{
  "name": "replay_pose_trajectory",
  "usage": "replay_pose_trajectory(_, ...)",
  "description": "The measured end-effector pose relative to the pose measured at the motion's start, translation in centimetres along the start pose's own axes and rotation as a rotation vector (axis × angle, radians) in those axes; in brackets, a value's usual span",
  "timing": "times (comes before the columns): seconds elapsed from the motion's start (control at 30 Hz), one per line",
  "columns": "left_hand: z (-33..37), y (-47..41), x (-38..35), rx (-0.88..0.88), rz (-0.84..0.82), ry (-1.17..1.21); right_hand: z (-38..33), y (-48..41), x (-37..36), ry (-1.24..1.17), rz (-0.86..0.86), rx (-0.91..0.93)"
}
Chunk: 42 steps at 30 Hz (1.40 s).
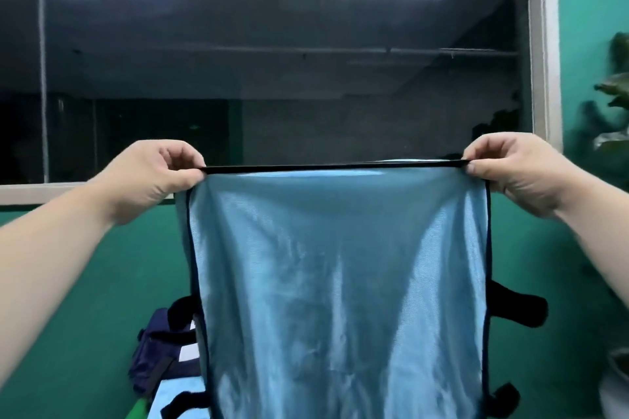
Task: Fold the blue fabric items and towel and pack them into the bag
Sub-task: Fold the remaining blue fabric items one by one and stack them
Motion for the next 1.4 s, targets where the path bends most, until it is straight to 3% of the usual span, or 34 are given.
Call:
replay_pose_trajectory(0.37,-7.0,1.4,-2.6,0.133,-0.107,0.028,4.7,0.5,-3.2,-0.05,-0.099,-0.086)
replay_pose_trajectory(0.73,-19.2,-5.2,-7.1,0.29,-0.117,-0.075,19.8,-8.1,-7.8,0.122,-0.018,-0.263)
replay_pose_trajectory(0.93,-16.7,-11.0,-5.3,0.162,0.001,-0.121,18.9,-14.7,-7.1,0.068,0.131,-0.21)
replay_pose_trajectory(1.07,-13.6,-10.1,-3.6,0.076,0.023,-0.165,15.9,-14.5,-5.8,-0.02,0.208,-0.105)
replay_pose_trajectory(1.2,-11.8,-5.2,-3.6,0.075,-0.035,-0.202,13.7,-9.7,-5.8,-0.104,0.102,-0.087)
replay_pose_trajectory(1.4,-14.0,6.5,-7.1,0.241,-0.252,-0.277,17.6,1.9,-7.7,-0.141,-0.152,-0.272)
Point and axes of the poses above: each hand's wrist, its own y-axis away from the middle knuckle, its own x-axis out of the back of the hand, z = x × y, the point moved 10 cm from there along -y, towards the middle knuckle, and after that the axes turned 8 degrees about y, right-handed, at the moved point
